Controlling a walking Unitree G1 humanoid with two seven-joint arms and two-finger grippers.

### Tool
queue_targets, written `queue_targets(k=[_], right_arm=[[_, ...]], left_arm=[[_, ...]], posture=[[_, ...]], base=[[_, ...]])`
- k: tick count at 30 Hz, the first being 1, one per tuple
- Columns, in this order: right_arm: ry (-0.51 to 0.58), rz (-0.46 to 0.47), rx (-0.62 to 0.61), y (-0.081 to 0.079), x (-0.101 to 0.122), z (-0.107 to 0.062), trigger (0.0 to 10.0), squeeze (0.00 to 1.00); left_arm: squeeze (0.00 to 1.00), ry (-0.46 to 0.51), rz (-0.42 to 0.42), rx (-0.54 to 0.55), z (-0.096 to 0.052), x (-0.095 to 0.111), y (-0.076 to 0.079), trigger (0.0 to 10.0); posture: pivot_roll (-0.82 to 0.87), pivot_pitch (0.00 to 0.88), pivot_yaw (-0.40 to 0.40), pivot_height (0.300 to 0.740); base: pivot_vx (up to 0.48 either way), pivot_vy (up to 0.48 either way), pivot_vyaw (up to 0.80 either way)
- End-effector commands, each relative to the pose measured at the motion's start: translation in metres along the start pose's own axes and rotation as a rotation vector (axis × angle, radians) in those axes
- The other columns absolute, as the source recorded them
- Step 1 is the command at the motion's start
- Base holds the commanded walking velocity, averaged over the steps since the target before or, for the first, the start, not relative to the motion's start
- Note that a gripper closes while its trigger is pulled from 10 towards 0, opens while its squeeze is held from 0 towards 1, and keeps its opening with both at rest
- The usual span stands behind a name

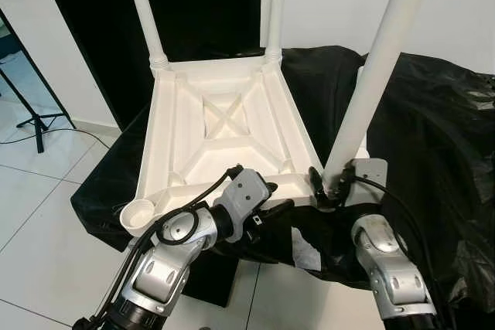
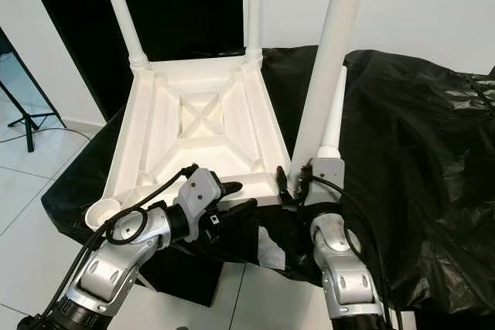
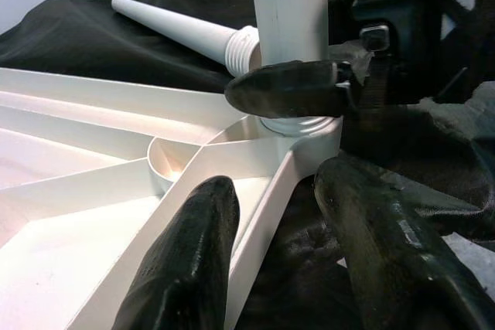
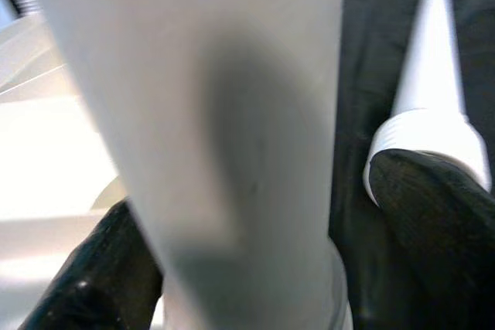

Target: Building children table

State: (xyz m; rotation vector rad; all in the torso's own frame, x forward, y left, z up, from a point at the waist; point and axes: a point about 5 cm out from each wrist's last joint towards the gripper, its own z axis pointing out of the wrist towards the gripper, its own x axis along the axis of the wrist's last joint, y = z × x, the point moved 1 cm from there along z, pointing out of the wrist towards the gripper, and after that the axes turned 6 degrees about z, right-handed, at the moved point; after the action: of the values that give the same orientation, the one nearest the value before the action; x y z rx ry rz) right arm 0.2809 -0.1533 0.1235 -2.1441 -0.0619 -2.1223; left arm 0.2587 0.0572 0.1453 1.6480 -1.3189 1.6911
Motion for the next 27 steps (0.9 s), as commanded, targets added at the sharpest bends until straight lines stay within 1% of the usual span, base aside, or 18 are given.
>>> queue_targets(k=[1, 2, 4, 5, 6, 7, 8, 11, 13, 14, 19, 20, 21, 22, 23, 24, 25, 27], right_arm=[[0.019, 0.000, 0.068, 0.007, 0.004, -0.003, 10.0, 1.00], [0.022, -0.004, 0.093, 0.009, 0.006, -0.003, 10.0, 1.00], [0.022, -0.004, 0.093, 0.009, 0.006, -0.003, 10.0, 1.00], [0.026, -0.012, 0.130, 0.011, 0.007, -0.003, 10.0, 0.52], [0.026, -0.012, 0.130, 0.011, 0.007, -0.003, 10.0, 0.52], [0.028, -0.028, 0.186, 0.015, 0.010, -0.001, 10.0, 0.00], [0.028, -0.028, 0.186, 0.015, 0.010, -0.001, 10.0, 0.00], [0.029, -0.076, 0.317, 0.022, 0.018, 0.008, 10.0, 0.00], [0.021, -0.104, 0.380, 0.025, 0.022, 0.014, 10.0, 0.00], [0.021, -0.104, 0.380, 0.025, 0.022, 0.014, 10.0, 0.00], [-0.006, -0.145, 0.471, 0.026, 0.022, 0.023, 10.0, 0.00], [-0.014, -0.158, 0.498, 0.026, 0.021, 0.026, 8.7, 0.00], [-0.016, -0.168, 0.513, 0.025, 0.021, 0.028, 8.2, 0.00], [-0.027, -0.168, 0.525, 0.025, 0.020, 0.029, 6.4, 0.00], [-0.027, -0.168, 0.525, 0.025, 0.020, 0.029, 6.4, 0.00], [-0.034, -0.166, 0.536, 0.026, 0.019, 0.030, 3.8, 0.00], [-0.059, -0.180, 0.563, 0.026, 0.015, 0.033, 0.0, 0.00], [-0.068, -0.185, 0.575, 0.027, 0.014, 0.033, 0.0, 0.00]], left_arm=[[0.00, -0.009, 0.009, 0.016, -0.002, 0.000, -0.002, 10.0], [0.00, -0.009, 0.010, 0.015, -0.002, 0.000, -0.002, 10.0], [0.00, -0.009, 0.010, 0.015, -0.002, 0.000, -0.002, 10.0], [0.00, -0.009, 0.012, 0.013, -0.002, 0.000, -0.002, 10.0], [0.00, -0.009, 0.012, 0.013, -0.002, 0.000, -0.002, 10.0], [0.00, -0.008, 0.014, 0.011, -0.002, 0.000, -0.002, 10.0], [0.00, -0.008, 0.014, 0.011, -0.002, 0.000, -0.002, 10.0], [0.00, -0.008, 0.020, 0.008, -0.001, 0.000, -0.003, 10.0], [0.00, -0.008, 0.023, 0.008, -0.001, 0.000, -0.003, 10.0], [0.00, -0.008, 0.023, 0.008, -0.001, 0.000, -0.003, 10.0], [0.00, -0.009, 0.028, 0.011, -0.001, 0.000, -0.003, 10.0], [0.00, -0.009, 0.028, 0.012, -0.001, 0.000, -0.003, 10.0], [0.00, -0.009, 0.029, 0.013, -0.001, 0.000, -0.003, 10.0], [0.00, -0.009, 0.029, 0.013, -0.001, 0.000, -0.003, 10.0], [0.00, -0.009, 0.029, 0.013, -0.001, 0.000, -0.003, 10.0], [0.00, -0.009, 0.030, 0.013, -0.001, 0.000, -0.003, 10.0], [0.00, -0.011, 0.031, 0.016, -0.001, 0.000, -0.003, 10.0], [0.00, -0.012, 0.031, 0.018, -0.002, 0.000, -0.002, 10.0]], posture=[[0.00, 0.000, -0.002, 0.740], [0.00, 0.000, -0.002, 0.740], [0.00, 0.000, -0.002, 0.740], [0.00, 0.000, -0.001, 0.740], [0.00, 0.000, -0.001, 0.740], [0.00, 0.000, -0.001, 0.740], [0.00, 0.000, -0.001, 0.740], [0.00, 0.000, -0.002, 0.740], [0.00, 0.000, -0.002, 0.740], [0.00, 0.000, -0.002, 0.740], [0.01, 0.000, -0.008, 0.740], [0.01, 0.000, -0.009, 0.740], [0.01, 0.000, -0.009, 0.740], [0.02, 0.000, -0.013, 0.740], [0.02, 0.000, -0.013, 0.740], [0.02, 0.000, -0.013, 0.740], [0.03, 0.000, -0.021, 0.740], [0.03, 0.000, -0.021, 0.740]], base=[[0.000, 0.000, 0.00], [0.000, 0.000, 0.00], [0.000, 0.000, 0.00], [0.000, 0.000, 0.00], [0.000, 0.000, 0.00], [0.000, 0.000, 0.00], [0.000, 0.000, 0.00], [0.000, 0.000, 0.00], [0.000, 0.000, 0.00], [0.000, 0.000, 0.00], [0.000, 0.000, 0.00], [0.000, 0.000, 0.00], [0.000, 0.000, 0.00], [0.000, 0.000, 0.00], [0.000, 0.000, 0.00], [0.000, 0.000, 0.00], [0.000, 0.000, 0.00], [0.000, 0.000, 0.00]])
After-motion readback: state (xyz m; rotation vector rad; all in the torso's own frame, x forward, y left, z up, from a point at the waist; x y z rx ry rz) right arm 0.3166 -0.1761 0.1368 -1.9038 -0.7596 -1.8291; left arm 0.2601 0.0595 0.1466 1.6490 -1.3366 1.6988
